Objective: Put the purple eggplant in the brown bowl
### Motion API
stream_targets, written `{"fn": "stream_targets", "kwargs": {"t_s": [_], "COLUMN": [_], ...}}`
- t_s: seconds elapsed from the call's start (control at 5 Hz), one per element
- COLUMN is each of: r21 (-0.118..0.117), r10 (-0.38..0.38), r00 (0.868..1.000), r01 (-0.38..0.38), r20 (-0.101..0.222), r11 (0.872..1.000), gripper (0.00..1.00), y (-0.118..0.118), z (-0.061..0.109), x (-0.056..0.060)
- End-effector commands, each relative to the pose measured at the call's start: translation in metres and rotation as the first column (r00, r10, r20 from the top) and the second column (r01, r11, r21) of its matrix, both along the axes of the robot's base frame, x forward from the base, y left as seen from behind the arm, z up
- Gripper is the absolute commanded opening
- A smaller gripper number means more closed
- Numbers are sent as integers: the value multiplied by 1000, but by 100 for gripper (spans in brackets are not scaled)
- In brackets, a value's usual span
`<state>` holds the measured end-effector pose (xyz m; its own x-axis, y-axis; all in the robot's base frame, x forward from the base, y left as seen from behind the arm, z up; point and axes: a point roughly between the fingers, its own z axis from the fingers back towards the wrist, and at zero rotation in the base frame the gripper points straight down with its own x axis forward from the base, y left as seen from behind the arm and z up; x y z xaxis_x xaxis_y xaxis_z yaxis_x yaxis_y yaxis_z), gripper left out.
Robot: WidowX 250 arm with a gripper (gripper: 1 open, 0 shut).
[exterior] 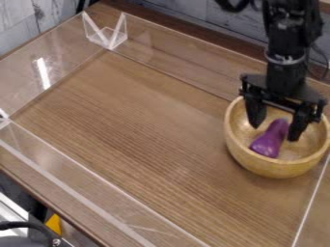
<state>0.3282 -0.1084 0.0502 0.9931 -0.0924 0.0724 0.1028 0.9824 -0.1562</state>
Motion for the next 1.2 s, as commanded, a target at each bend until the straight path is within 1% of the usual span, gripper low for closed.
{"fn": "stream_targets", "kwargs": {"t_s": [0.0,0.4,0.8,1.0], "r21": [-17,-15,-16,-16], "r10": [-16,-27,41,52], "r00": [996,995,993,993], "r01": [17,29,-40,-50], "r20": [86,100,108,110], "r11": [1000,999,999,999], "gripper": [100,100,100,100], "y": [-10,-11,-9,-2], "z": [23,44,46,44], "x": [13,15,22,21]}}
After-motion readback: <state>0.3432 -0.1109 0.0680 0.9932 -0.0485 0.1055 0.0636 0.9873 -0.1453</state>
